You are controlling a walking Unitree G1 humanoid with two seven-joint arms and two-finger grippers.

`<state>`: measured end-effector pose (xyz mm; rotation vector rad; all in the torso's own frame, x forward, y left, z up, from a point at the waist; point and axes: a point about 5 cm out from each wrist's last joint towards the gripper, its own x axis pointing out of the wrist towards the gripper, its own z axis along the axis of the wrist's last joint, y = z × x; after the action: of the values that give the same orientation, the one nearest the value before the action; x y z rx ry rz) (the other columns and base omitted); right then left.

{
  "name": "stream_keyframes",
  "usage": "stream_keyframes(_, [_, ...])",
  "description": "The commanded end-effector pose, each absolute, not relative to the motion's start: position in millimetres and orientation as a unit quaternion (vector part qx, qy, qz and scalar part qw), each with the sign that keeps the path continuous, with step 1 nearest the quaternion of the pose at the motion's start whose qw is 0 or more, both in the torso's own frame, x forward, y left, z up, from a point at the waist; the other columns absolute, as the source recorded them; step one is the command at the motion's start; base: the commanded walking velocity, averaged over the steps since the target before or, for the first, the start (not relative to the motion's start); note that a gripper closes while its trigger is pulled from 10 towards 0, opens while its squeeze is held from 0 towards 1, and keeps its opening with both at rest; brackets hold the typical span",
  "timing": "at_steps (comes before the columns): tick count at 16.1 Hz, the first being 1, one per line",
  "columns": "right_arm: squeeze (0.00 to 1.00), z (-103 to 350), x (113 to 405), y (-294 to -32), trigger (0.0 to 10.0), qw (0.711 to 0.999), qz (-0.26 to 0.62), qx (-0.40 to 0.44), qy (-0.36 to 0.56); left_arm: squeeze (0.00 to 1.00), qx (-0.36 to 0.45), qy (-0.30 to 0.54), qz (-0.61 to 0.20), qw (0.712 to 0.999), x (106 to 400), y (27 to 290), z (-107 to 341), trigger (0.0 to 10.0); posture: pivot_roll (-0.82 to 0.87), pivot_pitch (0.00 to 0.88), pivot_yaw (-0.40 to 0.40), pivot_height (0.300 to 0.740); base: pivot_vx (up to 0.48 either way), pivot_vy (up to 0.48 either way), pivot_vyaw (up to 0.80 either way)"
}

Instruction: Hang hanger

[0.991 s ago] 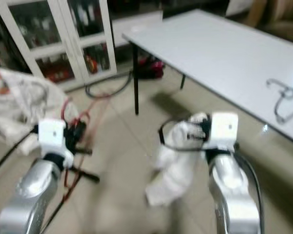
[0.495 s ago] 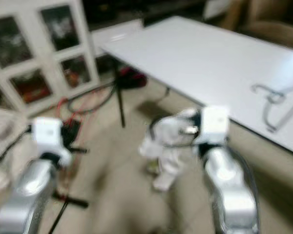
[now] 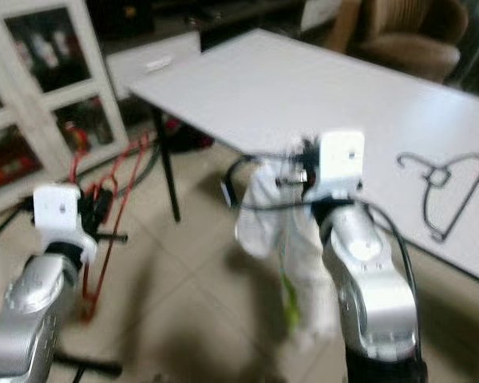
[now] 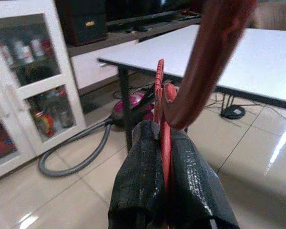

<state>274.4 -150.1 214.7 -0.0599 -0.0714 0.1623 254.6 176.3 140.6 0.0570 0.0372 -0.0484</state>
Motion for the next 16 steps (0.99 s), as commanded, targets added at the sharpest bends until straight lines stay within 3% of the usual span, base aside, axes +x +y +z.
stream_keyframes(1, [0.00, 223.8, 278.5, -154.6, 10.0, 0.995, 0.085, -0.036, -0.043, 0.00, 0.023, 0.015, -0.027, 0.999, 256.5, 172.7, 142.0, 10.0, -0.05, 0.044, -0.007, 0.740, 0.428, 0.000, 0.00])
stream_keyframes(7, [0.00, 291.6, 315.7, -173.9, 10.0, 0.984, 0.118, -0.057, -0.124, 0.00, 0.017, 0.001, -0.012, 1.000, 259.6, 174.1, 149.0, 10.0, -0.05, 0.035, -0.028, 0.740, 0.429, 0.000, -0.61])
stream_keyframes(10, [0.00, 342.9, 334.5, -182.8, 10.0, 0.974, 0.122, -0.043, -0.186, 0.00, 0.017, -0.009, -0.011, 1.000, 263.6, 176.0, 155.5, 10.0, -0.05, 0.037, -0.029, 0.740, 0.429, 0.000, 0.00])
stream_keyframes(12, [0.00, 353.1, 338.8, -183.6, 10.0, 0.971, 0.126, -0.041, -0.197, 0.00, 0.018, -0.011, -0.010, 1.000, 264.0, 176.5, 156.0, 10.0, -0.05, 0.037, -0.030, 0.740, 0.429, 0.000, 0.00])
stream_keyframes(16, [0.00, 408.3, 351.7, -185.6, 10.0, 0.947, 0.155, -0.099, -0.265, 0.00, 0.017, -0.011, -0.006, 1.000, 263.8, 176.6, 156.5, 10.0, -0.05, 0.040, -0.031, 0.740, 0.428, 0.000, 0.00])
